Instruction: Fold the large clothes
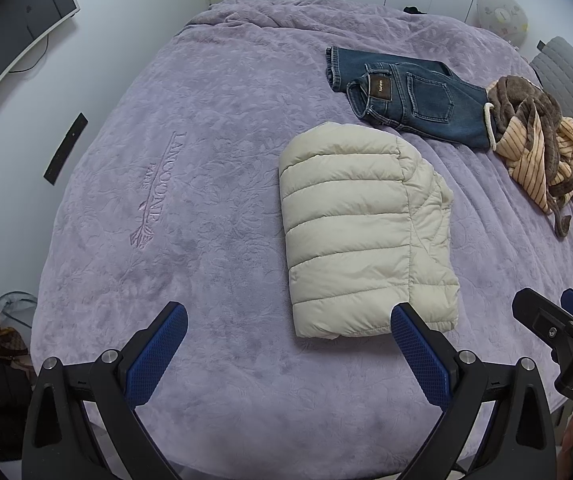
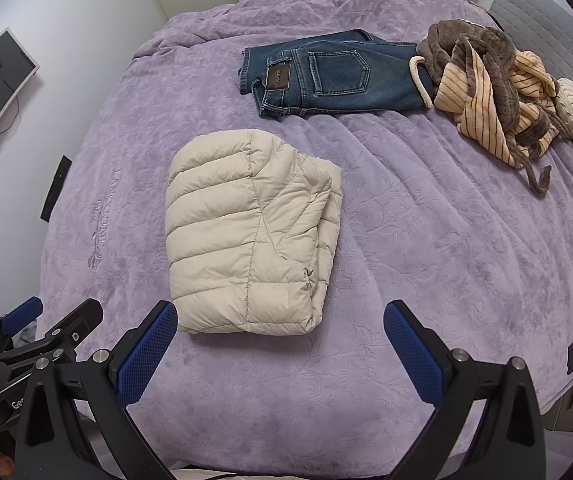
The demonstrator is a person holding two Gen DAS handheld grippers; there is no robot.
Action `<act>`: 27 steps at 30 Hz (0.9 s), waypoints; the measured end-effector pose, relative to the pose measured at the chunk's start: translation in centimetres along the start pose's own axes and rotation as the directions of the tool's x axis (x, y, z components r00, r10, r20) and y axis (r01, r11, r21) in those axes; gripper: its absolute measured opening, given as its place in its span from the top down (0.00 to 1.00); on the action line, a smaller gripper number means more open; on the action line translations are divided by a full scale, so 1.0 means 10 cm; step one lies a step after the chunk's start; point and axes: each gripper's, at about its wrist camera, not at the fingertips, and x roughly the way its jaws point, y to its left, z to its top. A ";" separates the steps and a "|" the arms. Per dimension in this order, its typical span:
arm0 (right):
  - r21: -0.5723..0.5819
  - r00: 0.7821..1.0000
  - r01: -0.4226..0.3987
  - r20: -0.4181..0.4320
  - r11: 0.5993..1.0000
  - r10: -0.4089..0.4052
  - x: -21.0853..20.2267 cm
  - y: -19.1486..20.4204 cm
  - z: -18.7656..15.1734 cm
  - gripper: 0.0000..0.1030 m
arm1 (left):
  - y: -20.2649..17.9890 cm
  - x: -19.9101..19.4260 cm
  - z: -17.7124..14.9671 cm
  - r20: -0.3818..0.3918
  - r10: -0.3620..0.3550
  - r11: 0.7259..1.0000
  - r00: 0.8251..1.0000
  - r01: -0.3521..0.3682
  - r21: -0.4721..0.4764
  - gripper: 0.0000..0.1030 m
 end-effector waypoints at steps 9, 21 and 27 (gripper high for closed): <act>-0.003 1.000 -0.001 -0.001 1.000 0.001 0.00 0.00 -0.01 0.00 | 0.00 0.02 0.01 -0.002 -0.002 1.000 1.000 0.002 0.012 0.01; -0.002 1.000 -0.002 -0.004 1.000 0.002 0.01 0.00 -0.02 0.00 | 0.04 0.03 0.02 0.000 0.001 1.000 1.000 -0.001 0.005 0.01; -0.001 1.000 -0.001 -0.004 1.000 0.001 0.02 0.00 -0.03 0.00 | 0.04 0.03 0.01 0.000 -0.003 1.000 1.000 0.003 0.005 0.01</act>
